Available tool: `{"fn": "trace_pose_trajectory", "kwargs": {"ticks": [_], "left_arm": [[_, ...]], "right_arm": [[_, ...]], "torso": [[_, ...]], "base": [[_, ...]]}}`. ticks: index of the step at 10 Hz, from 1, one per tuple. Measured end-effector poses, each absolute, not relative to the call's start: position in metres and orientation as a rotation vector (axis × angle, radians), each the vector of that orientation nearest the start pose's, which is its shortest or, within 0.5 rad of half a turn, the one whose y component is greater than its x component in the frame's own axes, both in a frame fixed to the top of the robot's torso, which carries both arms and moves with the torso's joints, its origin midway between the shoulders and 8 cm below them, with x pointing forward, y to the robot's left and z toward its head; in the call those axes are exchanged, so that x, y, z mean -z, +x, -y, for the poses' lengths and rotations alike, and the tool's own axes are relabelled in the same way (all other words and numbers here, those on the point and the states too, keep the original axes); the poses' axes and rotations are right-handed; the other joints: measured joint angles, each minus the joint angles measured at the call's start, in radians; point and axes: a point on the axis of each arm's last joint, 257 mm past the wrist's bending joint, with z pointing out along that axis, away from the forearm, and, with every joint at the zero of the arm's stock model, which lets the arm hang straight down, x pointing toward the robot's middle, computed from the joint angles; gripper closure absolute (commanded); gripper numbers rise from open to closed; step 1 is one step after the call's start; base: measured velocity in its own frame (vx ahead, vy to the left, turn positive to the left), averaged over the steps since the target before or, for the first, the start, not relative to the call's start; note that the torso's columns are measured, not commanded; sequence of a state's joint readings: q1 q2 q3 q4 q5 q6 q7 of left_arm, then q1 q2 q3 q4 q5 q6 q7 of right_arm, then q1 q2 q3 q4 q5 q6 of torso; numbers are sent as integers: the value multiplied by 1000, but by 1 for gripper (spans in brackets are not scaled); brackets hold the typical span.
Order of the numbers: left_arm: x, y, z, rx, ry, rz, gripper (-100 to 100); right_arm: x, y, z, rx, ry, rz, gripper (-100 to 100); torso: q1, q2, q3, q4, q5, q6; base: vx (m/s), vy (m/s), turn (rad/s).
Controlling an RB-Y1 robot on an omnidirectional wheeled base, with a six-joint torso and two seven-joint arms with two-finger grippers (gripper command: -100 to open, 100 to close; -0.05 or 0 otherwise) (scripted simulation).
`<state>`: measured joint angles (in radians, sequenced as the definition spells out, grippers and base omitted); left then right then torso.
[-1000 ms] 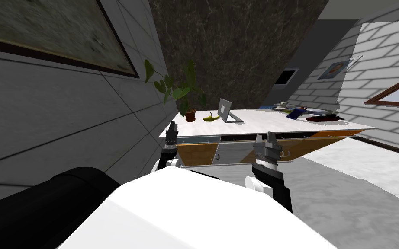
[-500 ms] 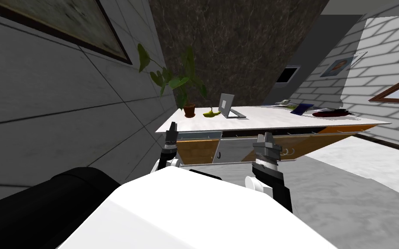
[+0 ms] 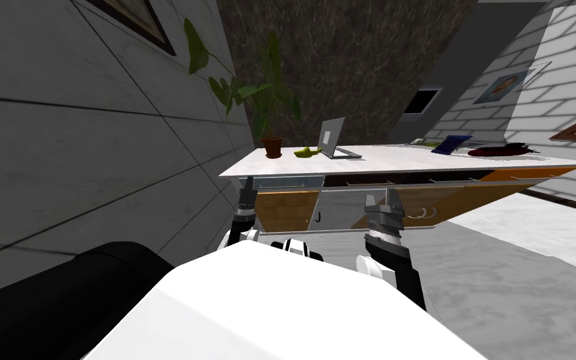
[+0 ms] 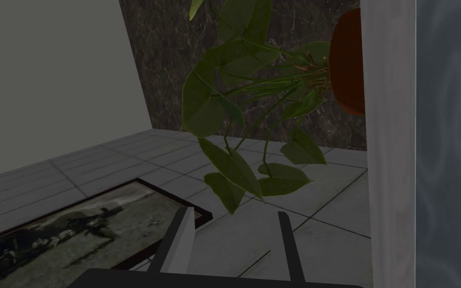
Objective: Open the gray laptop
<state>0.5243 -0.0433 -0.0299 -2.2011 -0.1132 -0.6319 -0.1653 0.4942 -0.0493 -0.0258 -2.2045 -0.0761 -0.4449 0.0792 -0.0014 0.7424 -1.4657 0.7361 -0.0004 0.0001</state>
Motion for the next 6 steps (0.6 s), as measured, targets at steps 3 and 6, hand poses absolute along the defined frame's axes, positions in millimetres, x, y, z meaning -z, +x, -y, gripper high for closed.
{"fn": "trace_pose_trajectory", "kwargs": {"ticks": [3, 6], "left_arm": [[-6, 338, -259, 1113, -529, -664, 0], [-6, 338, -259, 1113, -529, -665, 0]], "right_arm": [[21, 373, 295, -1182, 658, -817, -100], [22, 383, 292, -1135, 584, -905, -100]], "torso": [[3, -8, -13, 1, 1, 0], [1, -6, -12, 1, 0, 0]], "base": [[-110, 7, 10], [-32, 13, 3]]}}
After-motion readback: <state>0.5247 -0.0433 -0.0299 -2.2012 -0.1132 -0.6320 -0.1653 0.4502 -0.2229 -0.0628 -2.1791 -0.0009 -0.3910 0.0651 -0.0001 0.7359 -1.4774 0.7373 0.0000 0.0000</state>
